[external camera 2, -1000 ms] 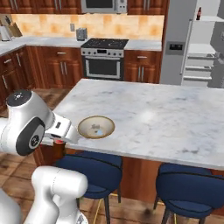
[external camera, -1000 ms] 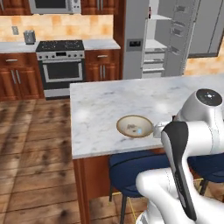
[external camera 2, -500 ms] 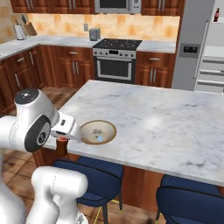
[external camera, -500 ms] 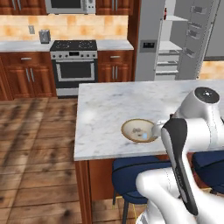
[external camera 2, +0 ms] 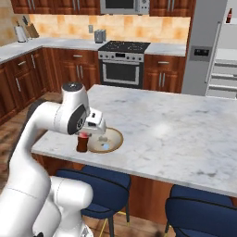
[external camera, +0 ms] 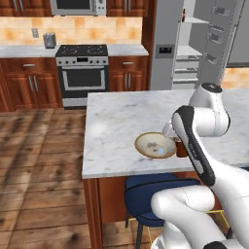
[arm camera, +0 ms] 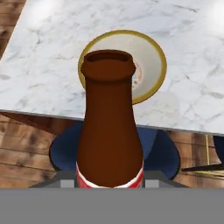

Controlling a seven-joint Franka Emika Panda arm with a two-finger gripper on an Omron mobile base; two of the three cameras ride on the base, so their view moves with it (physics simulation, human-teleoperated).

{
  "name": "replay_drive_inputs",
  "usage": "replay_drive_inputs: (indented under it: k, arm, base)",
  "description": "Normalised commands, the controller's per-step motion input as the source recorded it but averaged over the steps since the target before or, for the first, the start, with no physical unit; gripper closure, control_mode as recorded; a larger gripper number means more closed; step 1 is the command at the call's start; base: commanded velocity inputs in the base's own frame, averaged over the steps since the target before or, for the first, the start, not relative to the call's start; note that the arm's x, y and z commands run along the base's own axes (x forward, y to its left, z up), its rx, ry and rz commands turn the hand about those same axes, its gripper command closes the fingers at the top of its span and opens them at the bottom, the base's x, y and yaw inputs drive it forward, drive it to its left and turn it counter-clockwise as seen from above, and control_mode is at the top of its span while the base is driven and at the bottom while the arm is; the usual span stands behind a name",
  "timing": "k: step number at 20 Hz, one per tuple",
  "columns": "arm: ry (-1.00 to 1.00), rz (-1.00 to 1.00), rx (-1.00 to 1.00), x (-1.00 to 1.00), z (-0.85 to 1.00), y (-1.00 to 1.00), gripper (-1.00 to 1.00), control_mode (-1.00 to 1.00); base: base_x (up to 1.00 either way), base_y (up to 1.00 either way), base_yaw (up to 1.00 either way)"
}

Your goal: Open the fridge, grab two sodas, and place both sodas inside the bowl with ice on the dining counter.

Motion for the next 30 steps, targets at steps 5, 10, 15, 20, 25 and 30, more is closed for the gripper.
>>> replay_drive_inputs:
  k: [5,10,15,20,25,30]
  arm:
    - [0.22,0.02,-0.08,0.73,-0.34,0.05,1.0,-1.0]
    - [0.25,0.04,-0.11,0.54,-0.41,0.01,1.0,-1.0]
    - [0.13,0.12,-0.02,0.31,-0.42,-0.05,1.0,-1.0]
    - [0.13,0.2,-0.01,0.5,-0.27,-0.04,1.0,-1.0]
    - [0.08,0.24,-0.02,0.36,-0.32,0.0,1.0,-1.0]
    - [0.08,0.18,-0.05,0.17,-0.35,0.0,1.0,-1.0]
  base:
    - [0.0,0.0,0.0]
    - [0.0,0.0,0.0]
    - [0.0,0.0,0.0]
    - [0.0,0.0,0.0]
    - [0.0,0.0,0.0]
    - [0.0,0.0,0.0]
